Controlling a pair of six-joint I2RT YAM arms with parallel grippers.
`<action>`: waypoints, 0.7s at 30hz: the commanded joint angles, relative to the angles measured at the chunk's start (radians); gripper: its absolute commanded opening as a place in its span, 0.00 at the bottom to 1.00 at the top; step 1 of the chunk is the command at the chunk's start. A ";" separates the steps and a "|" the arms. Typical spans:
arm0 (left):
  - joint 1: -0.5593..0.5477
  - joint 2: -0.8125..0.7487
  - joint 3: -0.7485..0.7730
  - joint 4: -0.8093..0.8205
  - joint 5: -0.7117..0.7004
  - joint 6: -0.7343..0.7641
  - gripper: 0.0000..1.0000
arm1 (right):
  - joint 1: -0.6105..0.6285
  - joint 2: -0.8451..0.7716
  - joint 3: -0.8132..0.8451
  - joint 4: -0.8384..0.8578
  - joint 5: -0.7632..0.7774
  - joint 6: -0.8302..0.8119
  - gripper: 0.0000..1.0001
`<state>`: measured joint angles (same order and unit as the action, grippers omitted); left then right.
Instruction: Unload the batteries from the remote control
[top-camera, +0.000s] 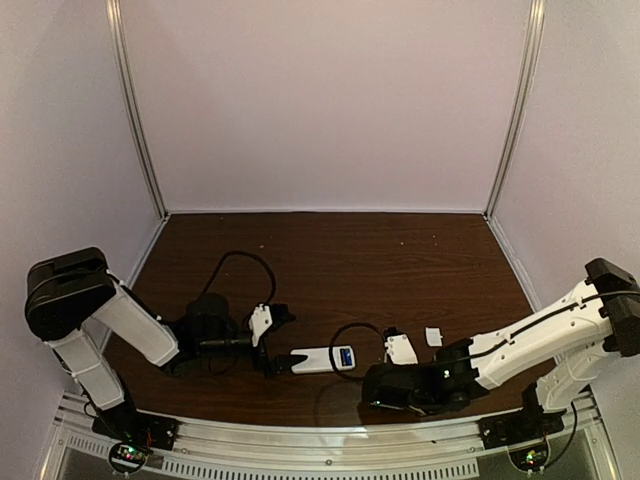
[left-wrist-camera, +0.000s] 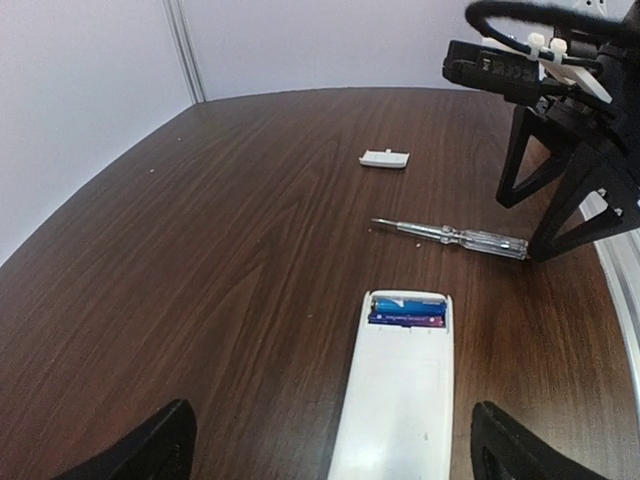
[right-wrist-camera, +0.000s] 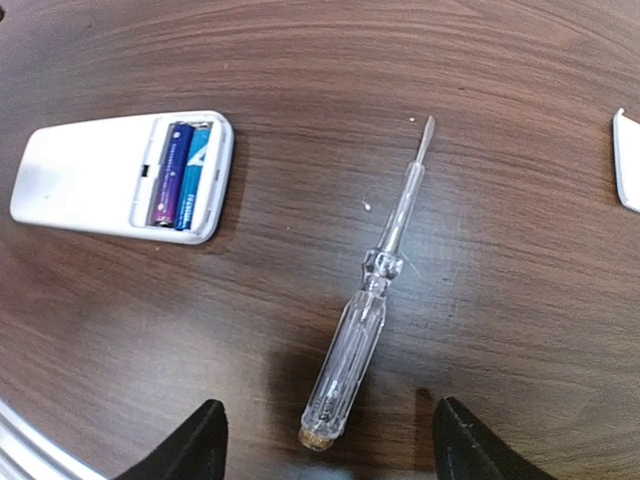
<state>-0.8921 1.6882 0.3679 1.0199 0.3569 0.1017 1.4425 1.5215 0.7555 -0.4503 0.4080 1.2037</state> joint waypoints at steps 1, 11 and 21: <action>-0.004 -0.024 -0.028 0.030 -0.042 -0.018 0.97 | 0.009 0.080 0.051 -0.033 0.042 0.040 0.65; -0.004 -0.040 -0.052 0.044 -0.039 -0.024 0.97 | 0.015 0.176 0.089 -0.089 0.048 0.085 0.37; -0.004 -0.054 -0.068 0.063 -0.024 -0.037 0.97 | 0.020 0.138 0.033 -0.081 0.045 0.102 0.07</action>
<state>-0.8921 1.6527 0.3119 1.0275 0.3252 0.0788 1.4540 1.6821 0.8318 -0.5140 0.4480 1.2926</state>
